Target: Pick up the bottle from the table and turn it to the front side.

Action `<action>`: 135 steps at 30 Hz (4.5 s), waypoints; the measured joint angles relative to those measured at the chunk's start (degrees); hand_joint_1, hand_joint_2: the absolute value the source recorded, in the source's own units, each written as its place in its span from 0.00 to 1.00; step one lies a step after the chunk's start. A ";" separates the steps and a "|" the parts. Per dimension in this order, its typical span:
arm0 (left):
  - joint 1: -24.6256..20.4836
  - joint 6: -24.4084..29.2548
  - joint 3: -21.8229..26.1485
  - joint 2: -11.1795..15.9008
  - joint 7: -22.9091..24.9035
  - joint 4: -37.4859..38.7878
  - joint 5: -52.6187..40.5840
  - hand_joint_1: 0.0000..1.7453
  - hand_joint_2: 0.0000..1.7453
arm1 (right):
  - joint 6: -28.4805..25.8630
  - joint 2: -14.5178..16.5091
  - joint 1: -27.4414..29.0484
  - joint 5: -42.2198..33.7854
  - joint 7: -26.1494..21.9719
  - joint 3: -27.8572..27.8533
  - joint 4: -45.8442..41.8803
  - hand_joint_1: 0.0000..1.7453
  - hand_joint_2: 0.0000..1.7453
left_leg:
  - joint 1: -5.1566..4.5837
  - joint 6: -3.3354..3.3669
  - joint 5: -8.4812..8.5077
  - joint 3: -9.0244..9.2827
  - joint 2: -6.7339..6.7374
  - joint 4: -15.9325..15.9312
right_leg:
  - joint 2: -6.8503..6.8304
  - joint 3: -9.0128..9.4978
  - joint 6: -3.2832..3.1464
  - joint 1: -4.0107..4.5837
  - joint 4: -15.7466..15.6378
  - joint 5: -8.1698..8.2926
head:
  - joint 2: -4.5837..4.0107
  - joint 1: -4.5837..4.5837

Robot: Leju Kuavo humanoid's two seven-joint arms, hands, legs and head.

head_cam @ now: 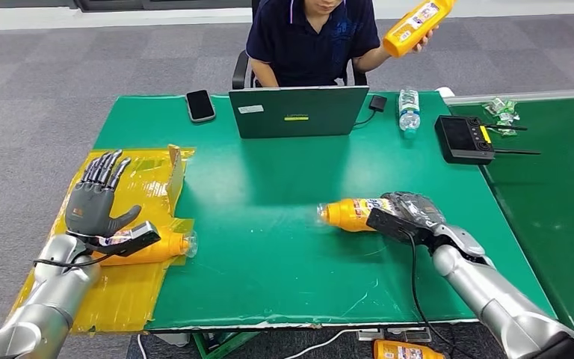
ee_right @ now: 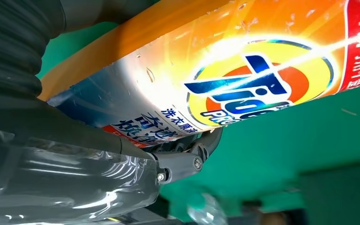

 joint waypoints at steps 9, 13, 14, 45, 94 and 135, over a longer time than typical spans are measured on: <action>-2.76 -0.83 -0.41 -2.40 0.32 0.17 -0.68 0.00 1.00 | -1.42 7.36 -7.44 -2.93 -0.57 -0.14 0.27 1.00 1.00 | 0.00 -0.02 0.03 -0.08 -0.01 0.00 | 0.02 -0.09 -0.02 0.00 0.01 0.03 | 0.00 0.00; -3.09 -0.88 -0.44 -3.40 0.01 0.22 0.10 0.00 1.00 | -1.68 9.63 -9.74 -4.02 -0.57 -0.34 0.27 1.00 1.00 | 0.00 -0.01 0.02 -0.12 0.00 0.00 | 0.05 -0.14 -0.02 0.00 0.01 0.02 | 0.00 0.00; -3.10 -0.87 -0.44 -3.68 -0.07 0.22 0.36 0.00 1.00 | -1.69 10.20 -10.19 -4.20 -0.53 -0.36 0.27 1.00 1.00 | -0.01 -0.01 0.02 -0.12 0.00 0.00 | 0.05 -0.14 -0.02 0.00 0.01 0.02 | 0.00 0.00; -3.68 -5.40 -1.01 -12.39 -1.98 -2.79 17.33 0.00 1.00 | -1.74 24.41 -11.74 -11.84 -5.61 -1.65 0.97 1.00 1.00 | -0.01 -0.01 0.02 -0.15 -0.02 0.00 | 0.03 -0.18 -0.02 0.00 0.00 0.02 | 0.00 0.00; -2.25 -42.03 -12.76 -14.57 -2.03 -10.72 55.69 0.00 1.00 | -0.15 28.86 -11.84 -13.78 -7.81 -2.82 6.15 1.00 1.00 | -0.01 -0.01 0.02 -0.18 -0.04 0.00 | 0.01 -0.19 -0.02 0.00 0.01 0.02 | 0.00 0.00; -3.75 -61.58 -10.34 -20.12 -2.03 -10.70 67.14 0.00 1.00 | -1.87 32.99 -12.11 -17.88 -11.84 -6.92 11.56 1.00 1.00 | -0.01 -0.01 0.02 -0.19 -0.07 0.00 | 0.00 -0.19 -0.02 -0.01 0.00 0.02 | 0.00 0.00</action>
